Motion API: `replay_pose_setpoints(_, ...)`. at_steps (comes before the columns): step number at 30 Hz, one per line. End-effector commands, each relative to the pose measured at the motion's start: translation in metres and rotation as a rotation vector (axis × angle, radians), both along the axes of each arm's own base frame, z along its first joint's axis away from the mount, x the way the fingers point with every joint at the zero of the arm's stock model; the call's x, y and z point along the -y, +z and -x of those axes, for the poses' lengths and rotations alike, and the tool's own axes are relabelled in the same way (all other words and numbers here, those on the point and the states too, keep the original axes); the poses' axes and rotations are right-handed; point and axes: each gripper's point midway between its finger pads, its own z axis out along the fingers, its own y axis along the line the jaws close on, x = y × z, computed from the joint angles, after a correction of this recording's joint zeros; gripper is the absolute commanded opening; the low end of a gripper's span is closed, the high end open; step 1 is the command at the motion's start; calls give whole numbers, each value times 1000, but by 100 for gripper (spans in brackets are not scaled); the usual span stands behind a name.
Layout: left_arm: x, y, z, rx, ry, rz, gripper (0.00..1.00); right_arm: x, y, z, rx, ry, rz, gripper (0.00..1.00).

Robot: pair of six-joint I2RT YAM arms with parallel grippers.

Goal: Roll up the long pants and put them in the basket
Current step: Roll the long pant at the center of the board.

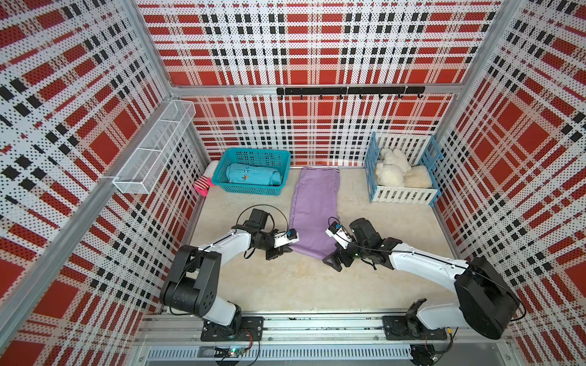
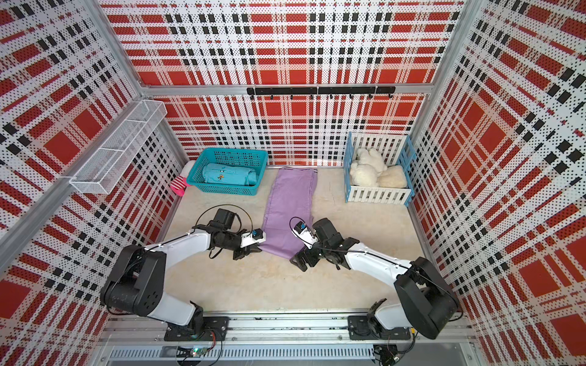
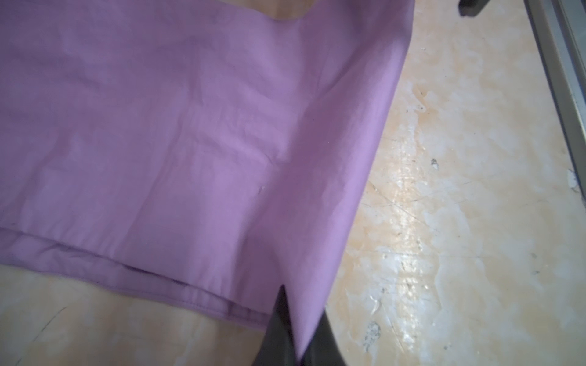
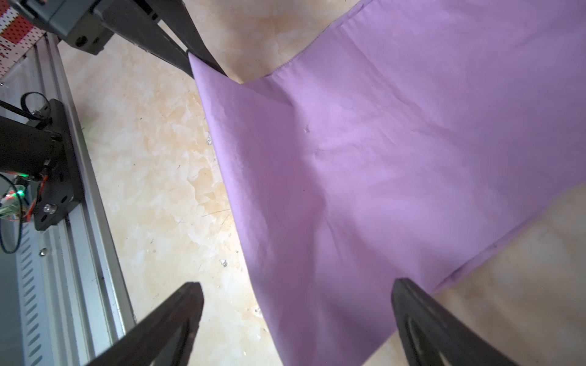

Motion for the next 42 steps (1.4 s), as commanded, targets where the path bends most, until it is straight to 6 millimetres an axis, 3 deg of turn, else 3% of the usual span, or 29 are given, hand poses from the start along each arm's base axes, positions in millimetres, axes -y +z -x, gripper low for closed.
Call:
replay_pose_setpoints(1,2,0,6,-55,-18,9,0,14,26,-18,144,-144,-47,100)
replay_pose_setpoints(3,2,0,6,-76,-15,7,0,18,40,-17,193,-176,-102,100)
replay_pose_setpoints(6,3,0,2,-126,-3,8,0,23,31,-16,116,-205,-73,100)
replay_pose_setpoints(9,7,-2,5,-222,-24,12,0,9,27,-6,76,-108,-115,100)
replay_pose_setpoints(12,8,-6,8,-325,-32,0,0,8,28,-5,87,-93,-114,100)
replay_pose_setpoints(18,4,-10,21,-449,-66,-41,0,9,26,2,103,-38,-84,88)
replay_pose_setpoints(23,-9,-1,25,-499,-42,-40,0,2,10,10,63,26,-89,75)
replay_pose_setpoints(28,-10,-12,27,-601,-60,-47,0,-1,-5,12,38,47,-81,68)
replay_pose_setpoints(36,-10,-21,37,-684,-94,-32,0,-11,3,28,65,123,-164,67)
replay_pose_setpoints(42,-13,-19,32,-679,-74,-16,0,-19,-18,41,74,165,-106,67)
